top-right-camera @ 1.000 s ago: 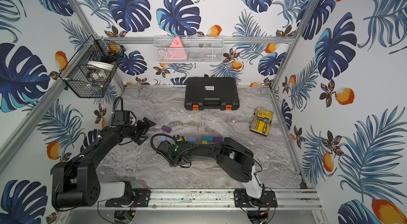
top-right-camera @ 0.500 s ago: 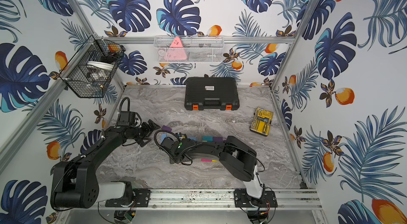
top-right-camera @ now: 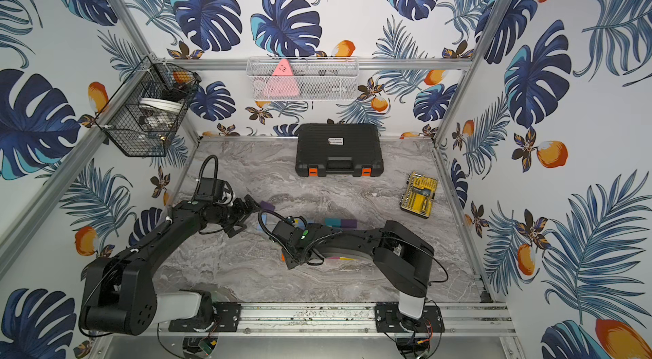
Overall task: Assemble the letter c with building blocks
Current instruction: Assemble the building block at the center of the board.
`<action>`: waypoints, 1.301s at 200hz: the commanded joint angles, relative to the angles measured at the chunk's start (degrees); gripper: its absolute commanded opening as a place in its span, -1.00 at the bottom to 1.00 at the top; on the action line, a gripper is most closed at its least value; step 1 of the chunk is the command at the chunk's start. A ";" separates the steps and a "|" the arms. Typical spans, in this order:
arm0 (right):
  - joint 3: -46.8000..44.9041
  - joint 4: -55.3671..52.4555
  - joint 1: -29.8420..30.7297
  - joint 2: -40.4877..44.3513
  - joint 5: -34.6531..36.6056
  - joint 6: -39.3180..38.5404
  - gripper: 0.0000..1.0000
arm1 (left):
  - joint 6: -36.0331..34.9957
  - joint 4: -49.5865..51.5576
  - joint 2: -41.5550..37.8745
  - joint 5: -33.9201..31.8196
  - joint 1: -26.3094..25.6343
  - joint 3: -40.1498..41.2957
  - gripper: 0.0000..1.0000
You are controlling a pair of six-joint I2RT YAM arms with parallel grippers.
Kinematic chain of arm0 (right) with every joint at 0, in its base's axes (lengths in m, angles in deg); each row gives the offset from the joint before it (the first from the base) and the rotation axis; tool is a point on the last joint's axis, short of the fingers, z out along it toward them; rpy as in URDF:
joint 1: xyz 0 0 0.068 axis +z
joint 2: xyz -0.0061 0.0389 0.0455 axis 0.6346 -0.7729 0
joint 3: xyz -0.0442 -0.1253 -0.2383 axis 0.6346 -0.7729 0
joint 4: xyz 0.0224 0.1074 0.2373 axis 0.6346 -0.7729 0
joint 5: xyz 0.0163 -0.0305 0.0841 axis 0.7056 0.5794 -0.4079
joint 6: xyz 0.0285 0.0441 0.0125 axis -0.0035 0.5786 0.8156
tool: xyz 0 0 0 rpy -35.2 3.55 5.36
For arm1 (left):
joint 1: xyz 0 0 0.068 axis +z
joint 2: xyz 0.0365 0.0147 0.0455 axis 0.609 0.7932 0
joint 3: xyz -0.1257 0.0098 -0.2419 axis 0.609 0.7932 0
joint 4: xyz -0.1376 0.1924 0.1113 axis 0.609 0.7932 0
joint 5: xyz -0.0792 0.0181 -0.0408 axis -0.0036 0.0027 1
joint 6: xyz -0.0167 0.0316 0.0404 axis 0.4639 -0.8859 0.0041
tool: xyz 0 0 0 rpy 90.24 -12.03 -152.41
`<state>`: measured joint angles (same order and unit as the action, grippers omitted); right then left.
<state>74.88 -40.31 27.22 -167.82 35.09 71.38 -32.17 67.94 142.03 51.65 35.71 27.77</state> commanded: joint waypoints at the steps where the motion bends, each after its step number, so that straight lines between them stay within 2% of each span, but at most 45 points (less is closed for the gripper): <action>1: -0.65 -0.14 0.12 -0.13 -1.26 -1.32 0.09 | -1.40 1.27 0.13 0.13 -0.46 -0.63 0.98; 19: -0.96 0.88 0.27 -0.60 -2.04 -0.33 0.01 | -1.92 1.71 0.41 0.24 -0.57 -0.76 0.98; 61: -0.81 3.23 0.67 -1.95 -3.57 1.58 -0.03 | -0.76 0.53 0.75 1.07 -0.75 1.02 0.98; 159: 1.56 2.67 1.03 -4.98 -1.29 3.71 -0.25 | 2.19 -5.70 1.78 3.45 -0.92 4.10 0.98; 260: 5.27 1.98 0.80 -8.63 -0.13 4.26 -0.39 | 1.81 -6.81 2.55 4.31 -0.92 5.30 0.98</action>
<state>79.86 -37.42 28.05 -175.91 34.39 74.31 -29.92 62.14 144.50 55.08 34.86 32.82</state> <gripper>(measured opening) 0.307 0.991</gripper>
